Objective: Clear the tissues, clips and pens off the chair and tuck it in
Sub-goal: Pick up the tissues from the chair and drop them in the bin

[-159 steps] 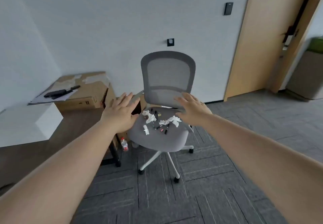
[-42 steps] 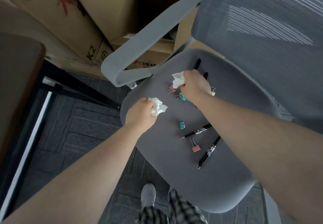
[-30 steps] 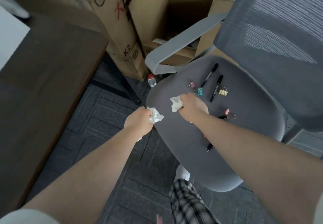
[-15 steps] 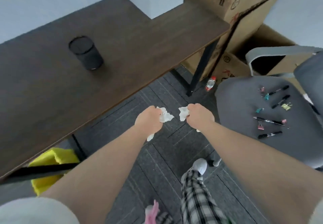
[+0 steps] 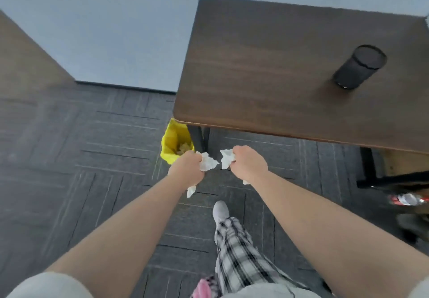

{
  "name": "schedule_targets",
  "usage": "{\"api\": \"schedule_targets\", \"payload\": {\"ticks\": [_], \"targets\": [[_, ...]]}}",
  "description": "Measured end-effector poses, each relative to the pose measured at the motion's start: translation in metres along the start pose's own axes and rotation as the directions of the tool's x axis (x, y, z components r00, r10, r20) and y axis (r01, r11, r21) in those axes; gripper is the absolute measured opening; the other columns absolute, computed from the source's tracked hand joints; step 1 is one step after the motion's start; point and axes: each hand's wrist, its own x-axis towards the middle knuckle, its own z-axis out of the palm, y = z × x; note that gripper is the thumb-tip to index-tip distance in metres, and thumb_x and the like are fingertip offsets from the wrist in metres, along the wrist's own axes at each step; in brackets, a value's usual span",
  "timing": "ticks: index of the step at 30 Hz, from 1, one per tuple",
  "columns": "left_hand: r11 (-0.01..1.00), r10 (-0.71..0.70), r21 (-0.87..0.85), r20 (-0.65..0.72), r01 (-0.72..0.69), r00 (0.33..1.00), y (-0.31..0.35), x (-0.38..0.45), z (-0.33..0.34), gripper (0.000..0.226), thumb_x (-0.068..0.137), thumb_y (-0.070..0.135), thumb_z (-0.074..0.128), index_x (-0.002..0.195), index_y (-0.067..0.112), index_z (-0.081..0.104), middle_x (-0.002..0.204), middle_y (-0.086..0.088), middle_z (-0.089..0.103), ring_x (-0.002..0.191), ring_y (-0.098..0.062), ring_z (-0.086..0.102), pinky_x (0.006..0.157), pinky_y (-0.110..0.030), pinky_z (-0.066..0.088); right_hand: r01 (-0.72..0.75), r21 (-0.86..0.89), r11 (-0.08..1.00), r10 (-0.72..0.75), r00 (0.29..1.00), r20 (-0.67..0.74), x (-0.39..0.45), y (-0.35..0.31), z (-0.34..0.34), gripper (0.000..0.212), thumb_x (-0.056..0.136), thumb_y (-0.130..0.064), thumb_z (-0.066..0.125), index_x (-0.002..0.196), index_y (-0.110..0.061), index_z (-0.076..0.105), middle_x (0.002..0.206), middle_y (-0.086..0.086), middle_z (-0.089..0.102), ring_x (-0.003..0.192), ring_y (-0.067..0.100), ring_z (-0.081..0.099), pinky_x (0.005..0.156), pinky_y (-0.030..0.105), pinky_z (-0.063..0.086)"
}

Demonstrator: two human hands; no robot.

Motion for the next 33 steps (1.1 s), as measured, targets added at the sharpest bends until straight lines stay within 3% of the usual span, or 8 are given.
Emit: {"api": "schedule_targets", "payload": {"ticks": [5,8,13,18,22,25,30,33], "targets": [[0.976,-0.191,-0.105,0.015,0.192,0.981,-0.103,0.011,-0.009,0.022,0.088,0.015,0.049,0.105,0.002,0.056,0.117,-0.015,0.052,0.105,-0.035,0.056,0.077,-0.038,0.044,0.104,0.014,0.995,-0.105,0.988,0.113,0.052,-0.093,0.053,0.022,0.091,-0.016,0.047,0.108,-0.01,0.059,0.108,0.011,0.062,0.094,0.034,0.064,0.064,0.036,0.046],[0.943,-0.289,-0.162,0.037,0.291,0.957,-0.157,0.034,-0.019,0.021,0.088,0.015,0.05,0.103,0.002,0.056,0.117,-0.015,0.051,0.103,-0.035,0.056,0.079,-0.038,0.044,0.05,0.091,0.995,-0.067,0.978,0.198,0.096,-0.136,0.085,0.024,0.09,-0.015,0.046,0.109,-0.013,0.061,0.102,0.008,0.065,0.095,0.034,0.065,0.064,0.033,0.043],[0.874,-0.403,-0.253,0.097,0.414,0.91,-0.22,0.085,-0.03,0.02,0.087,0.009,0.049,0.101,-0.003,0.057,0.114,-0.018,0.056,0.101,-0.036,0.06,0.075,-0.038,0.048,-0.081,0.138,0.987,0.04,0.961,0.274,0.16,-0.18,0.125,0.026,0.09,-0.016,0.048,0.114,-0.011,0.056,0.114,0.011,0.063,0.102,0.035,0.061,0.067,0.033,0.042],[0.853,-0.38,-0.331,0.132,0.402,0.915,-0.252,0.134,-0.014,0.019,0.088,0.012,0.052,0.098,-0.004,0.056,0.114,-0.02,0.055,0.1,-0.037,0.059,0.069,-0.034,0.041,-0.208,0.155,0.966,0.166,0.955,0.246,0.211,-0.198,0.149,0.022,0.092,-0.018,0.05,0.112,-0.012,0.056,0.103,0.008,0.062,0.093,0.032,0.06,0.065,0.033,0.042],[0.853,-0.321,-0.383,0.149,0.354,0.935,-0.269,0.177,0.006,0.017,0.087,0.013,0.054,0.086,-0.004,0.055,0.108,-0.024,0.057,0.098,-0.039,0.059,0.072,-0.038,0.045,-0.364,0.213,0.907,0.319,0.922,0.221,0.255,-0.195,0.169,0.023,0.093,-0.019,0.051,0.114,-0.008,0.056,0.112,0.014,0.062,0.099,0.036,0.06,0.068,0.034,0.042],[0.824,-0.299,-0.448,0.179,0.348,0.937,-0.28,0.219,0.025,0.023,0.087,0.018,0.056,0.092,-0.004,0.058,0.095,-0.019,0.057,0.095,-0.037,0.06,0.066,-0.033,0.04,-0.463,0.293,0.837,0.423,0.886,0.19,0.292,-0.186,0.191,0.025,0.093,-0.016,0.05,0.114,-0.005,0.056,0.114,0.017,0.062,0.095,0.036,0.058,0.068,0.034,0.042],[0.811,-0.24,-0.482,0.244,0.332,0.94,-0.291,0.288,0.061,0.026,0.088,0.024,0.059,0.073,0.008,0.045,0.066,0.0,0.039,0.075,-0.027,0.055,0.058,-0.029,0.037,-0.544,0.37,0.753,0.53,0.835,0.148,0.342,-0.174,0.229,0.023,0.093,-0.015,0.051,0.112,-0.005,0.058,0.112,0.018,0.062,0.094,0.036,0.058,0.07,0.032,0.041],[0.822,-0.199,-0.482,0.257,0.304,0.946,-0.292,0.324,0.078,0.023,0.087,0.027,0.061,0.078,0.008,0.05,0.074,-0.002,0.045,0.081,-0.029,0.054,0.056,-0.028,0.036,-0.573,0.412,0.709,0.572,0.808,0.141,0.367,-0.167,0.25,0.026,0.093,-0.017,0.052,0.115,-0.006,0.058,0.115,0.018,0.062,0.103,0.038,0.059,0.072,0.033,0.042]]}}
